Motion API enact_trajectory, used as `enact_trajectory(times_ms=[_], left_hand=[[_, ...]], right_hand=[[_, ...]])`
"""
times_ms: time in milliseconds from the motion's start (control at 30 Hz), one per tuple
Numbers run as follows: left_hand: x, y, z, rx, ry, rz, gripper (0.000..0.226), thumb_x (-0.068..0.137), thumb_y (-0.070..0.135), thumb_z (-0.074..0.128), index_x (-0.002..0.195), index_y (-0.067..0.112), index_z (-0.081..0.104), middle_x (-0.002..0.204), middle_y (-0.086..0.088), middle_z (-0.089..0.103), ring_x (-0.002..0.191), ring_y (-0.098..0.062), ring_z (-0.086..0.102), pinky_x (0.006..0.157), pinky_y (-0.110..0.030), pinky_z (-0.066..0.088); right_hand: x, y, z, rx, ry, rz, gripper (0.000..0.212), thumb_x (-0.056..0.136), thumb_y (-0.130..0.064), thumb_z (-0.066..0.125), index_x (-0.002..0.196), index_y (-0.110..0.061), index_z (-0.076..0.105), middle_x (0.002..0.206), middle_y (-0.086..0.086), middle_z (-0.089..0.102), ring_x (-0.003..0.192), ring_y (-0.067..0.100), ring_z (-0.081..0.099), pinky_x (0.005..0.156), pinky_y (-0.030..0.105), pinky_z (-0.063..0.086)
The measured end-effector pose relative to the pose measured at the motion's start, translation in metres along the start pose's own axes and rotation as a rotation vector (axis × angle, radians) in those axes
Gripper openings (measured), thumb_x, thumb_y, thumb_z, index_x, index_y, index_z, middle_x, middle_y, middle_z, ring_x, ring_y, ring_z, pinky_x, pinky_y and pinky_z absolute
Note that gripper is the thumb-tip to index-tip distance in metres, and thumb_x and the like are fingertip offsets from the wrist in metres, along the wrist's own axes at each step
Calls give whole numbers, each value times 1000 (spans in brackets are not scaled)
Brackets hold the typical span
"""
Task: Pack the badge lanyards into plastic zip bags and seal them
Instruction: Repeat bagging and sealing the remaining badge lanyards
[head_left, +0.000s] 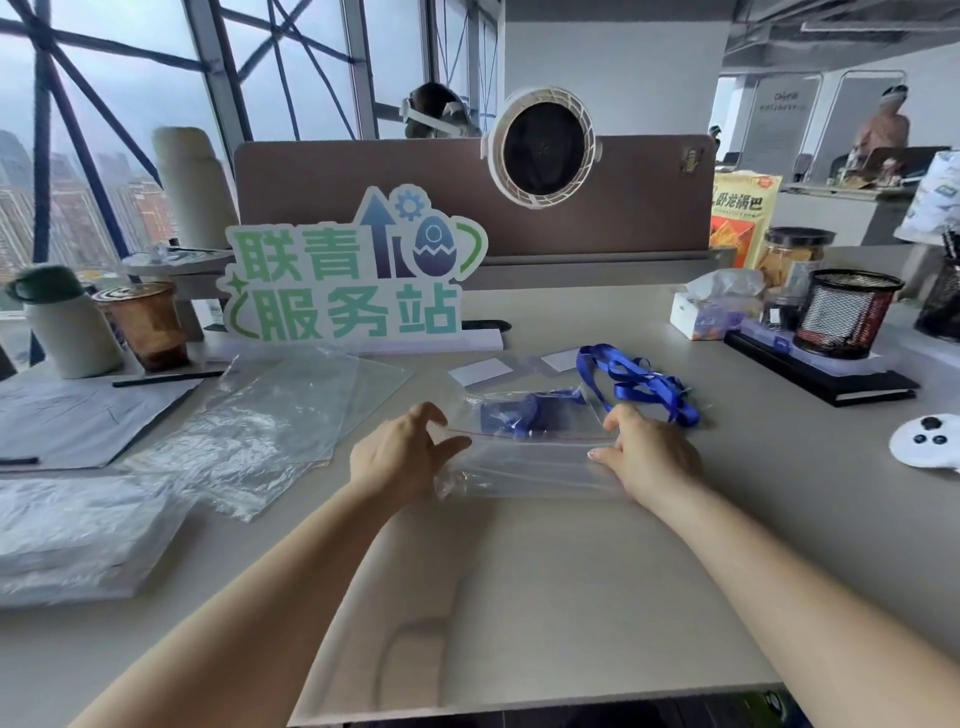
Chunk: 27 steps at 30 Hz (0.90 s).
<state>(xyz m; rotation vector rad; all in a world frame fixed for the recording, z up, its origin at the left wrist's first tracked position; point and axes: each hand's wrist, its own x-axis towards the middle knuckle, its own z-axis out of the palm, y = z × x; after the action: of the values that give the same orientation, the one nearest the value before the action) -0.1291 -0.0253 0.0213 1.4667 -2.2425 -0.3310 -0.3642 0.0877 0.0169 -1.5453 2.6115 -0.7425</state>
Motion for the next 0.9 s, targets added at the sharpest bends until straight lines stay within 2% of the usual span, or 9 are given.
enact_trajectory(times_ms=[100, 167, 267, 333, 533, 600, 667, 767, 900], left_hand=[[-5, -3, -3, -357, -28, -103, 54, 81, 67, 50, 118, 28, 47, 79, 10, 68, 88, -21, 66, 82, -36, 52], [-19, -5, -6, -490, -27, -134, 58, 75, 66, 59, 117, 28, 47, 86, 5, 68, 86, -19, 66, 80, -32, 51], [-41, -13, -7, -517, -40, -140, 53, 69, 60, 71, 107, 30, 51, 87, 7, 68, 80, -12, 66, 70, -27, 48], [-50, -18, -4, -522, -19, -134, 43, 70, 49, 76, 103, 29, 56, 82, 7, 71, 77, -12, 67, 74, -30, 51], [-68, -9, -4, -570, 66, -47, 9, 88, 18, 62, 91, 26, 58, 76, 8, 70, 68, -13, 66, 66, -26, 46], [-71, -2, -6, -648, 75, 15, 15, 91, 11, 57, 86, 26, 59, 83, 3, 70, 70, -13, 69, 69, -27, 49], [-77, 4, -8, -740, -7, 60, 18, 89, 12, 62, 102, 24, 60, 102, 3, 67, 75, -14, 70, 73, -25, 51], [-79, 7, -8, -678, -99, 135, 58, 81, 12, 71, 131, 27, 47, 124, 15, 54, 74, -14, 66, 79, -21, 48], [-73, 2, -8, -489, -105, 175, 60, 84, 11, 66, 137, 29, 44, 132, 14, 53, 56, -2, 57, 73, -17, 45]], right_hand=[[-3, 4, -3, 64, 40, 29, 29, 88, -36, 60, 109, -19, 51, 101, 1, 67, 94, 26, 61, 77, 31, 45], [-7, 9, -3, 163, 40, 49, 29, 88, -37, 59, 108, -17, 52, 93, -1, 66, 88, 26, 62, 76, 32, 47], [-15, 10, -4, 388, 22, 74, 36, 85, -44, 62, 108, -19, 50, 87, -2, 65, 85, 23, 63, 73, 31, 46], [-23, 13, -5, 488, 11, 95, 37, 82, -43, 66, 107, -21, 49, 86, -2, 65, 86, 20, 61, 70, 29, 43], [-46, 23, -2, 398, -43, 85, 29, 82, -32, 68, 103, -29, 49, 75, -11, 62, 84, 21, 61, 84, 40, 49], [-51, 22, -3, 394, -30, 83, 23, 83, -29, 66, 99, -30, 49, 75, -11, 62, 85, 23, 61, 85, 40, 49], [-55, 21, -6, 406, 4, 86, 18, 85, -26, 64, 96, -29, 50, 76, -11, 62, 85, 23, 61, 83, 38, 49], [-58, 23, -8, 423, 61, 109, 13, 86, -25, 64, 93, -27, 53, 79, -8, 63, 86, 24, 61, 82, 36, 48], [-60, 25, -13, 325, 49, 123, 11, 87, -31, 61, 94, -27, 54, 87, -7, 64, 87, 22, 60, 83, 34, 47]])
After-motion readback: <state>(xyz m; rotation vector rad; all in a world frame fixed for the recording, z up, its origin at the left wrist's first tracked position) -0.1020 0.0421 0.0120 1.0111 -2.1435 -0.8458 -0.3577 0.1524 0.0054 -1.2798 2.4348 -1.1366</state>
